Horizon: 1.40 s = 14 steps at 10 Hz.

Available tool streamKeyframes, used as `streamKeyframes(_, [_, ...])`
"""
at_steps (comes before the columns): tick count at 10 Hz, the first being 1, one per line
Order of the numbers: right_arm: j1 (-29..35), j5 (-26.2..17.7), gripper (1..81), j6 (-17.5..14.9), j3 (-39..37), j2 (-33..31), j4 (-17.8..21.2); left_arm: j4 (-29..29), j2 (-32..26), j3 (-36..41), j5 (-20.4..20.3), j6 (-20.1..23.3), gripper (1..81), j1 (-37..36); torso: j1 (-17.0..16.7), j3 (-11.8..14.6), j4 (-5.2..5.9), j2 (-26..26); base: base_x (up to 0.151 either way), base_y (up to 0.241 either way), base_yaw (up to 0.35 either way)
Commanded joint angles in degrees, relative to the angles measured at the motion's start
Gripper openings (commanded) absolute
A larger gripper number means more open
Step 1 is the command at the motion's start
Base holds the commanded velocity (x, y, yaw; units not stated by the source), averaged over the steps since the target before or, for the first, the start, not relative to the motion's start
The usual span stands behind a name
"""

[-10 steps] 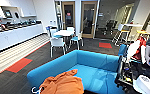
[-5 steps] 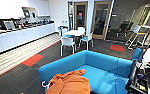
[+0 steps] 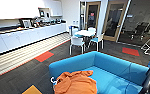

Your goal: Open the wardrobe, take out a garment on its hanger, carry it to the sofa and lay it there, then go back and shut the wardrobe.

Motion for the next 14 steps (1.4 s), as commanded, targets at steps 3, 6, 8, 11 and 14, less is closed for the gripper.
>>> streamKeyframes(3, [1.3,-2.6,81.1,-0.2,0.0,0.4,-0.5,0.5,0.1,-0.4,2.8,0.5,81.1,-1.9,0.0,0.0,0.00,0.0,0.000,0.000,0.303])
streamKeyframes(6, [1.3,-2.6,81.1,-0.2,0.0,0.4,-0.6,0.5,0.1,-0.4,2.8,0.5,81.1,-1.9,0.0,0.0,0.00,0.0,0.000,0.000,0.304])
streamKeyframes(8, [1.3,-2.6,81.1,-0.2,0.0,0.3,-0.5,0.5,0.1,-0.4,2.8,0.9,81.1,-1.9,0.0,0.0,0.00,0.0,0.000,0.000,0.304])
streamKeyframes(11, [1.3,-2.6,81.1,-0.1,0.0,0.4,-0.5,0.5,0.3,-0.4,2.8,1.7,81.1,-1.8,0.0,0.0,0.00,0.0,0.000,0.000,0.304])
streamKeyframes(14, [1.3,-2.6,81.1,-0.1,0.0,0.4,-0.5,0.5,0.4,-0.4,2.8,1.9,81.1,-1.7,0.0,0.0,0.00,0.0,0.000,0.000,0.304])
